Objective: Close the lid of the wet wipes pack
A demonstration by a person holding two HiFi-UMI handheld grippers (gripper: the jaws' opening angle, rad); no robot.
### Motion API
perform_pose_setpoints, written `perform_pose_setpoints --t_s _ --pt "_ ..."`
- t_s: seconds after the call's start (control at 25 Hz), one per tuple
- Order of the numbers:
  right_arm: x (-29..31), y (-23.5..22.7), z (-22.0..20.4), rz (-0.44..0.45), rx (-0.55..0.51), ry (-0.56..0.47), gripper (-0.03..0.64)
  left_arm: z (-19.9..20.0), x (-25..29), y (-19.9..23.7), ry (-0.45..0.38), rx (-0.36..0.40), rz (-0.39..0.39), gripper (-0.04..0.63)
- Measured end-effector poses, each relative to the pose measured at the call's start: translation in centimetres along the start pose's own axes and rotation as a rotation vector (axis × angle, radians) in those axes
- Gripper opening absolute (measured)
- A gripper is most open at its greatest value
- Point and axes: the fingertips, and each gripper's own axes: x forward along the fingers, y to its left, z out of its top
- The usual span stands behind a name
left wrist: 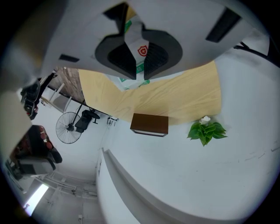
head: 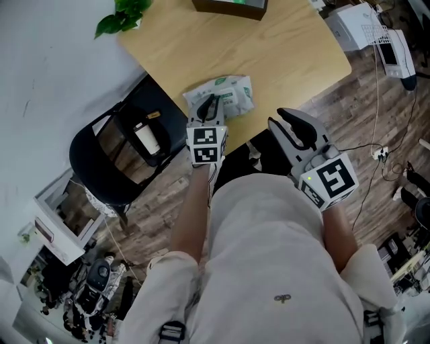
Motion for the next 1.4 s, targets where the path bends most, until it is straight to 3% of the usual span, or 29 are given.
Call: perform_pose_setpoints --t_s 0.44,1.08,1.4 --pt "0.9 1.0 0.1 -0.037 0.021 -0.003 0.089 -0.8 1.4 0.5 0.097 0.093 -0.011 0.04" --pt "1.6 2.1 0.3 -0.097 0.042 -0.017 0.089 -1.1 2.0 0.4 0.18 0.127 -0.009 0.037" --pt "2.3 2.9 0.6 -0.101 0.042 -0.026 0.089 -1.3 2.2 0.3 0.243 0.2 0.002 0.035"
